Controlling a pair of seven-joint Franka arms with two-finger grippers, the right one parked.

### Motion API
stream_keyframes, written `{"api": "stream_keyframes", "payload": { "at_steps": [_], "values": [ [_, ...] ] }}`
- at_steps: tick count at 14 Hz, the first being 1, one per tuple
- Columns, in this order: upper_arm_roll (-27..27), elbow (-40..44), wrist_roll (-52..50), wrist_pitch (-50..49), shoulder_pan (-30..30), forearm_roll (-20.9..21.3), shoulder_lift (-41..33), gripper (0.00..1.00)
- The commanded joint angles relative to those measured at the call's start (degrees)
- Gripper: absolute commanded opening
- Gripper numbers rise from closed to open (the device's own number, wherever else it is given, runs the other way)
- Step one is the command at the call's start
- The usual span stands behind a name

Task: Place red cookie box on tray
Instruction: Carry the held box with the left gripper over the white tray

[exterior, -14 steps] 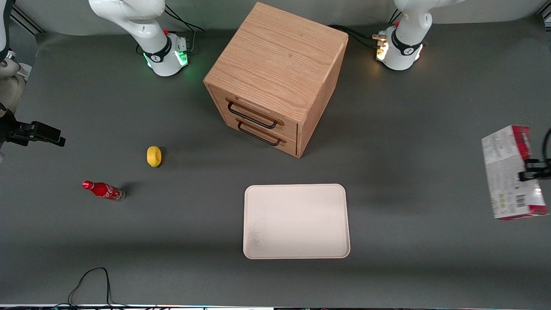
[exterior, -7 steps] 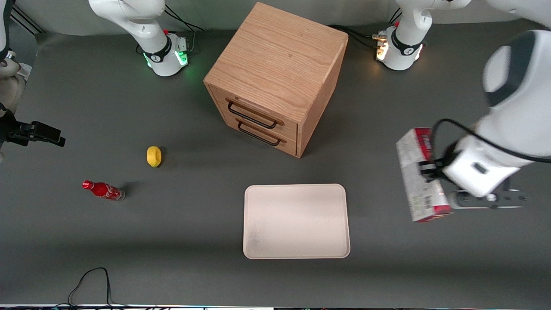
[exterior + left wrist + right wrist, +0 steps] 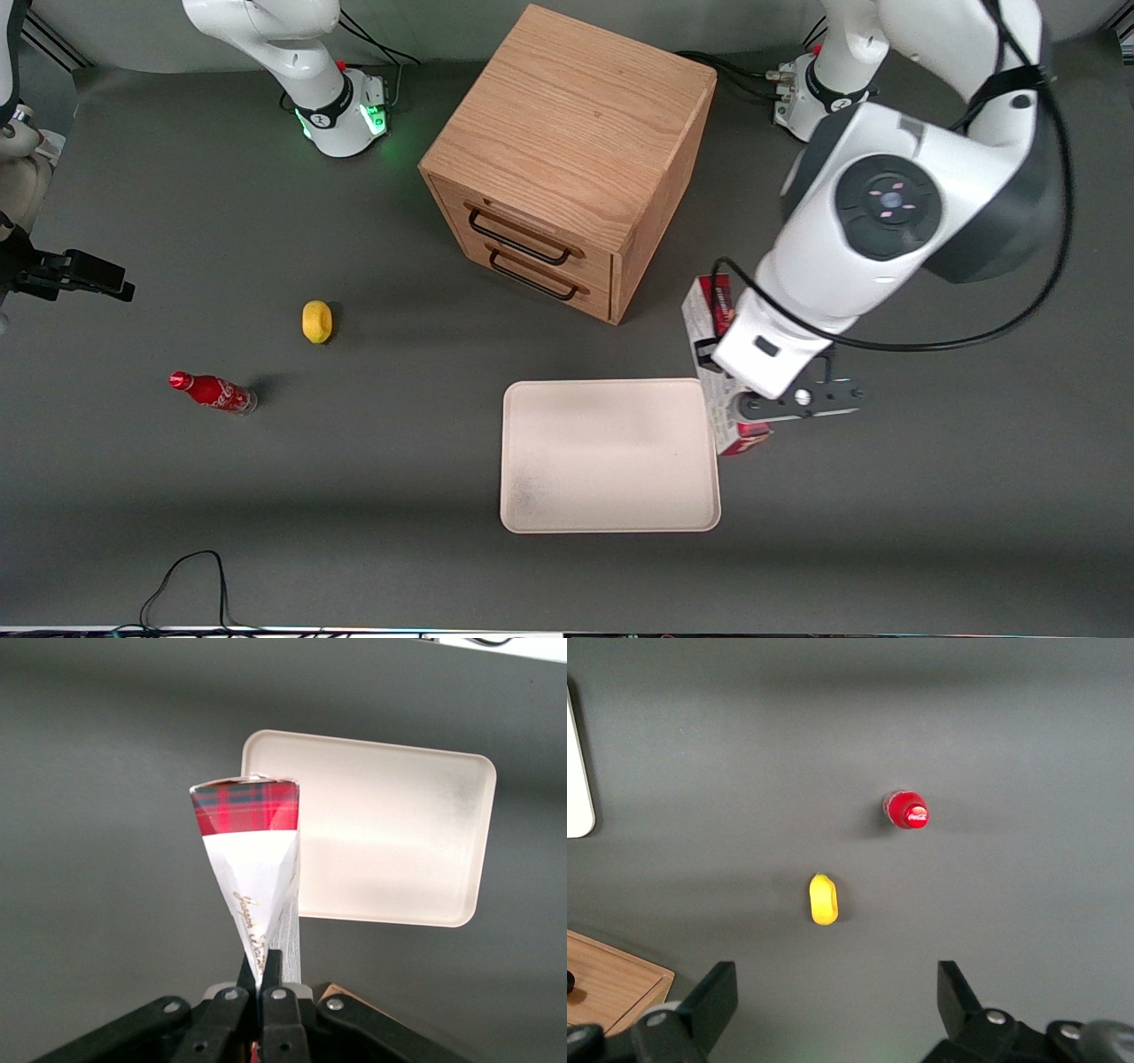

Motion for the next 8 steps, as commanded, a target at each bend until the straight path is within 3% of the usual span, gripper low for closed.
{"api": "stream_keyframes", "payload": {
  "at_steps": [1,8],
  "values": [
    [1.12,1.29,-0.66,1.21,-0.61,0.74,3.14,0.0],
    [1.29,-0.64,-0.13,13.86,0.8,1.53,13.17,0.0]
  ]
}}
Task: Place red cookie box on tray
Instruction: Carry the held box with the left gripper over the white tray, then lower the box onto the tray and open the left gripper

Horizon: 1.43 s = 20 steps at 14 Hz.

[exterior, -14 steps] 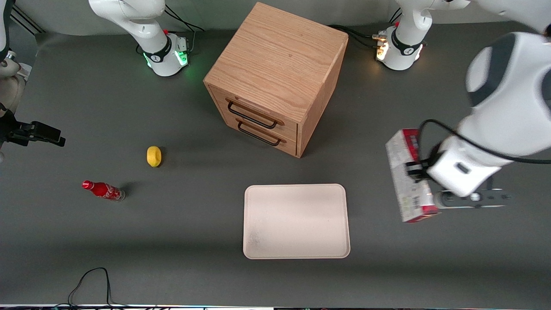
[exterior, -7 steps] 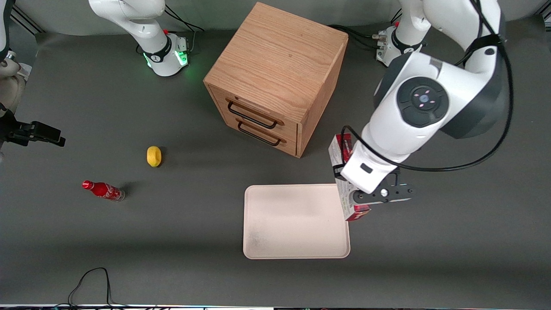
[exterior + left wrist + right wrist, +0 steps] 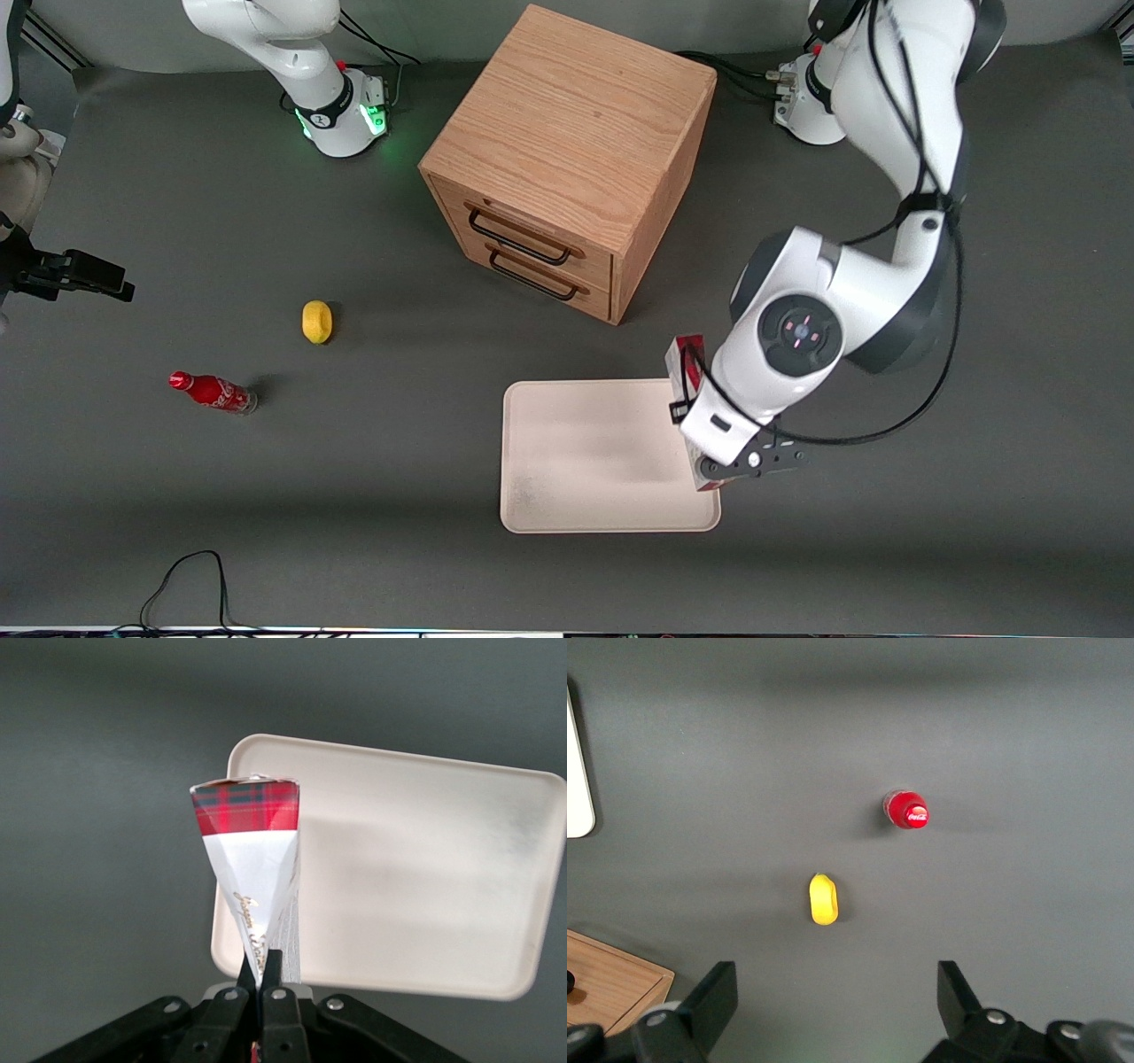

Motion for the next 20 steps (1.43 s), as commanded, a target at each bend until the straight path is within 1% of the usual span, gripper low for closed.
{"api": "stream_keyframes", "payload": {
  "at_steps": [1,5,8,14,17,18,19,20],
  "values": [
    [0.07,0.59,0.77,2.12,0.95,0.74,2.14,0.0],
    [0.51,0.42,5.6,5.37,0.87,1.7,5.57,0.0],
    [0.51,0.41,5.61,6.78,0.61,3.02,7.42,0.0],
    [0.51,0.24,5.35,8.46,0.25,3.2,8.74,0.0],
    [0.51,-1.43,5.34,10.12,0.25,3.29,8.65,0.0],
    [0.51,-1.61,5.43,10.3,0.25,3.37,8.56,0.35],
    [0.51,-1.78,5.35,10.3,0.25,3.46,8.48,0.52],
    [0.51,-1.87,5.08,10.3,0.25,3.64,8.39,0.79]
  ]
}}
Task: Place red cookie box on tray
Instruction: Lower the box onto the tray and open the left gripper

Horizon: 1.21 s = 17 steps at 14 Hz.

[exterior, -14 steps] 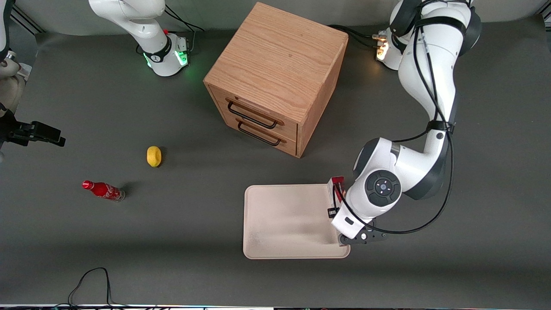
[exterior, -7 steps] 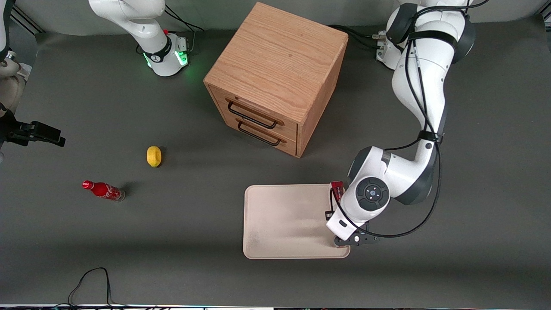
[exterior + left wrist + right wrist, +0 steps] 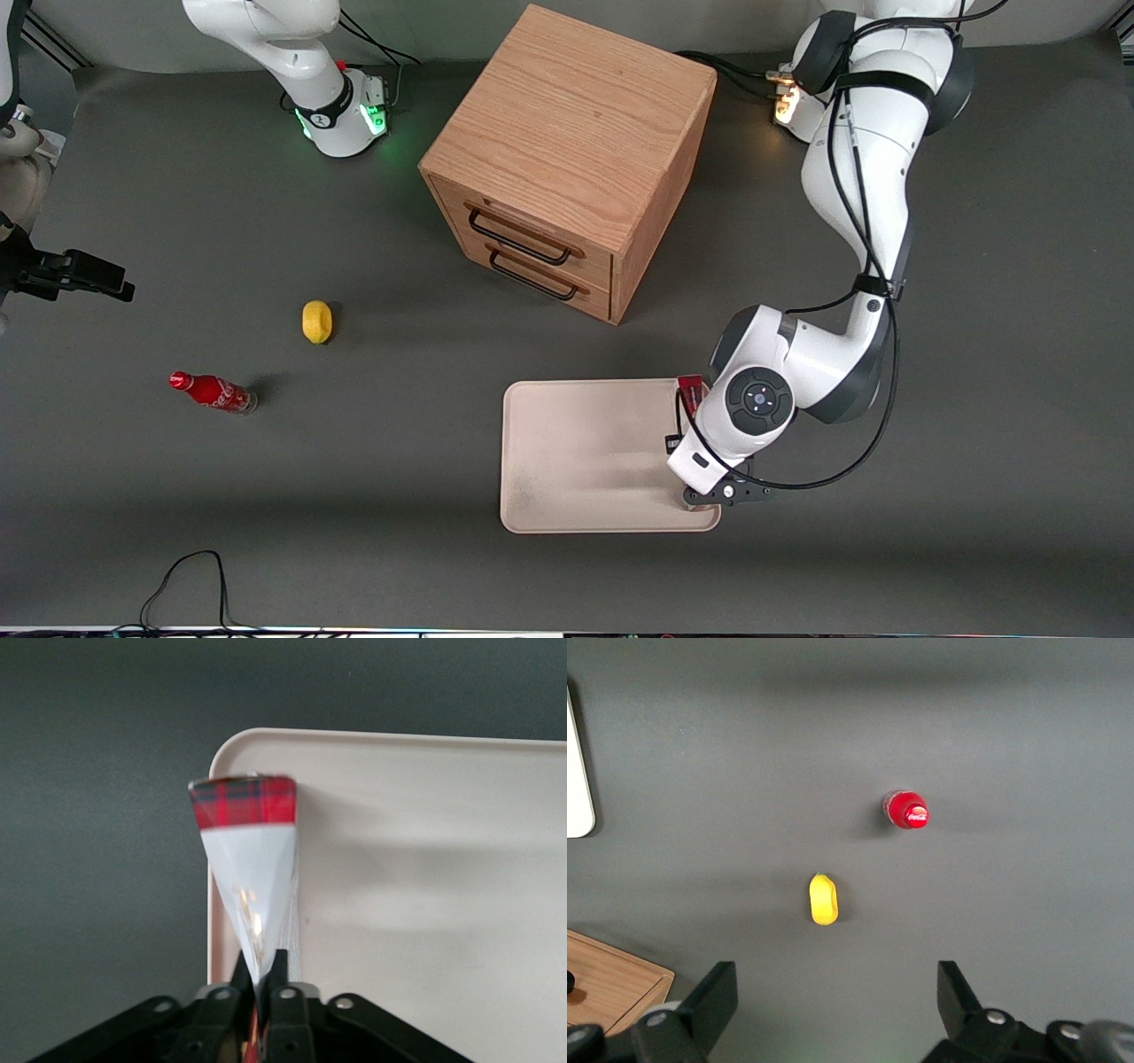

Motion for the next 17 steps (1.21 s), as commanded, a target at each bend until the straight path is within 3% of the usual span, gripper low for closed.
{"api": "stream_keyframes", "payload": {
  "at_steps": [1,7,12,17],
  "values": [
    [0.21,-0.93,-0.01,0.77,-0.39,1.11,-0.86,1.0],
    [0.3,-0.75,-2.55,-2.9,-0.04,1.19,-4.72,1.0],
    [0.3,-0.22,-3.97,-17.75,0.22,1.28,-16.21,1.0],
    [-0.05,-0.31,-8.53,-26.38,-0.57,1.46,-25.46,1.0]
  ]
}}
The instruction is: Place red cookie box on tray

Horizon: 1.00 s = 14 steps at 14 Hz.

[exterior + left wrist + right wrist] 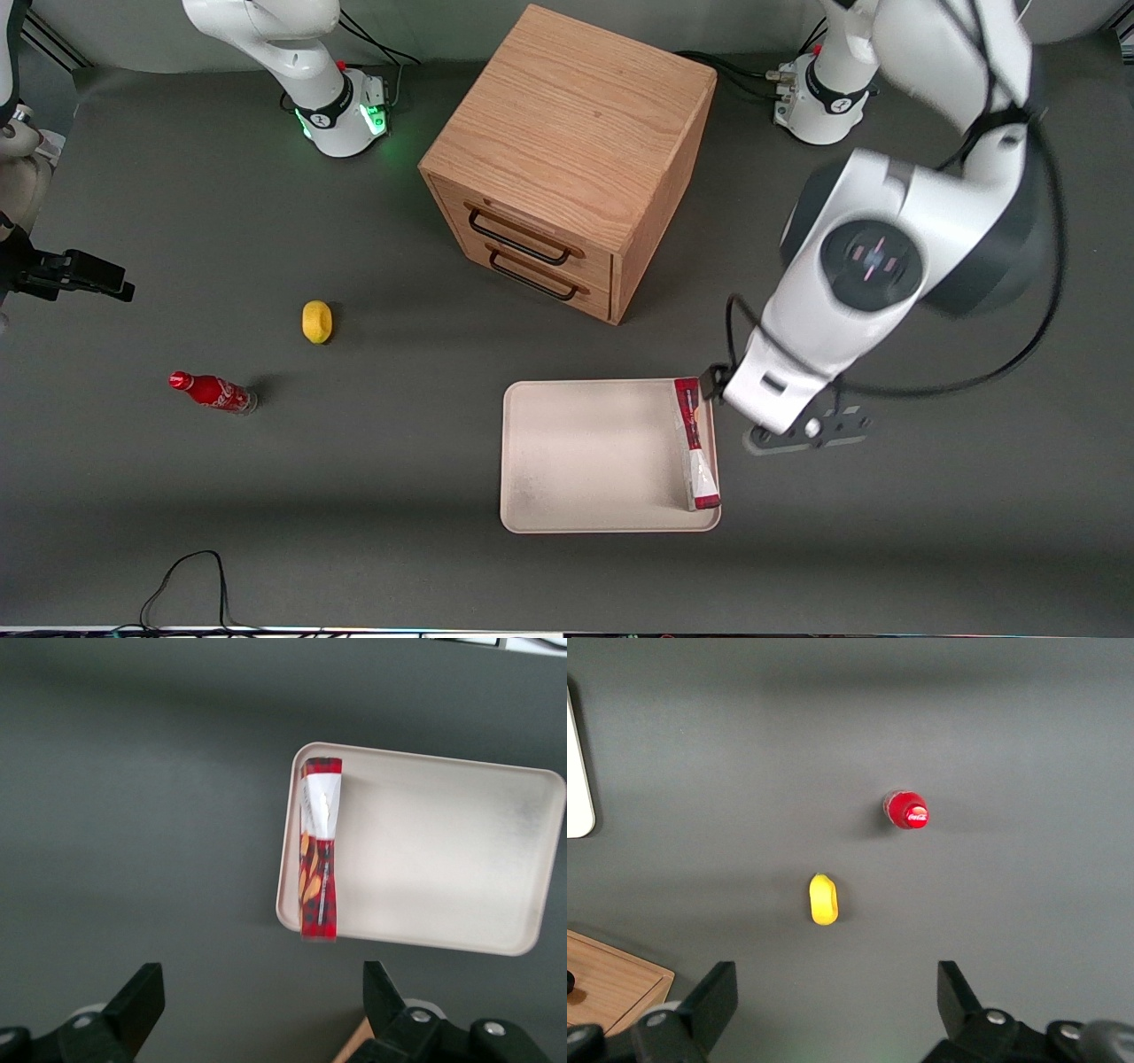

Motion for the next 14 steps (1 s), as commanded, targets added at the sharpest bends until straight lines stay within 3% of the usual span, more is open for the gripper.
{"api": "stream_keyframes", "payload": {
  "at_steps": [1,4,8,14],
  "values": [
    [0.04,-2.68,-3.54,-2.55,-0.57,1.25,-4.16,1.0],
    [0.31,-8.27,-1.97,-4.33,1.79,1.25,-10.56,1.0],
    [0.22,-32.44,4.86,7.7,9.08,0.91,-25.33,1.0],
    [0.31,-38.72,21.57,8.07,20.68,-2.87,-30.27,1.0]
  ]
}}
